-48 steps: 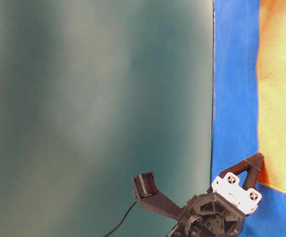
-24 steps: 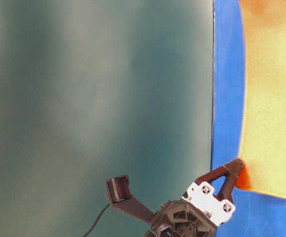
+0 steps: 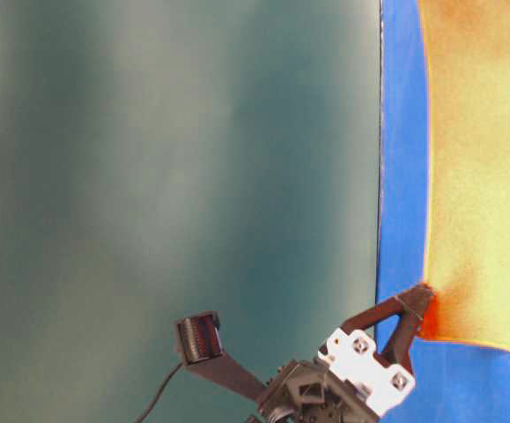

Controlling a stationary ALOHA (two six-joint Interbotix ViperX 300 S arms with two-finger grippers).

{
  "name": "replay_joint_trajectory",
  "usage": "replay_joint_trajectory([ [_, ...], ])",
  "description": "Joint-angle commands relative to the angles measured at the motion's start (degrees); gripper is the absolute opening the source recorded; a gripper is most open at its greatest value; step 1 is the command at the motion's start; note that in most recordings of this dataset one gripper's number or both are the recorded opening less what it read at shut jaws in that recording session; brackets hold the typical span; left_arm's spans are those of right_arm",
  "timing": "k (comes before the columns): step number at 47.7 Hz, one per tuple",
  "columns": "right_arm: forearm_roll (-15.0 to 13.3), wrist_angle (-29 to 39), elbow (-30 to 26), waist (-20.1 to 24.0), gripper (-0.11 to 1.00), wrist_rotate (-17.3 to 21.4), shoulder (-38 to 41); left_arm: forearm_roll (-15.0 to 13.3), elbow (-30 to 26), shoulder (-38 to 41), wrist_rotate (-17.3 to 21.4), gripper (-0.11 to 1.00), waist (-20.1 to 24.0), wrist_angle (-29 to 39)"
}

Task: Fold the orange towel.
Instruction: 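Pull both held corners toward the near edge, folding the towel in half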

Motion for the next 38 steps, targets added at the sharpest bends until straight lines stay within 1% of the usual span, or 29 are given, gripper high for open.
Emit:
replay_joint_trajectory([
  [1,0.5,2.3,-0.3,2.3,0.01,1.1,-3.4,0.1,-0.5,-2.3,0.0,0.03,-2.4,1.1],
  [6,0.6,5.7,-0.2,6.4,0.01,3.3,-6.9,0.1,-0.4,-2.6,-0.4,0.03,-5.7,2.0],
  [10,0.7,8.1,0.1,10.5,0.01,5.4,-9.3,0.1,-0.4,-2.6,-1.6,0.03,-8.4,2.4],
  [18,0.8,11.1,0.9,17.5,0.01,10.0,-12.4,0.1,-0.5,-2.9,-6.3,0.03,-14.2,3.7],
  [25,0.8,14.2,1.2,25.6,0.01,13.6,-13.2,0.1,-0.9,-2.7,-11.0,0.03,-19.5,5.3],
  [28,0.8,14.4,1.3,28.8,0.01,14.9,-13.1,0.1,-1.4,-2.4,-13.5,0.03,-22.4,5.4],
  [34,0.8,14.4,1.2,35.2,0.01,17.9,-12.7,0.1,-2.5,-1.7,-17.1,0.03,-26.9,5.4],
  [38,0.8,14.1,1.1,38.6,0.01,19.8,-12.3,0.1,-3.6,-0.9,-19.1,0.03,-29.6,5.4],
])
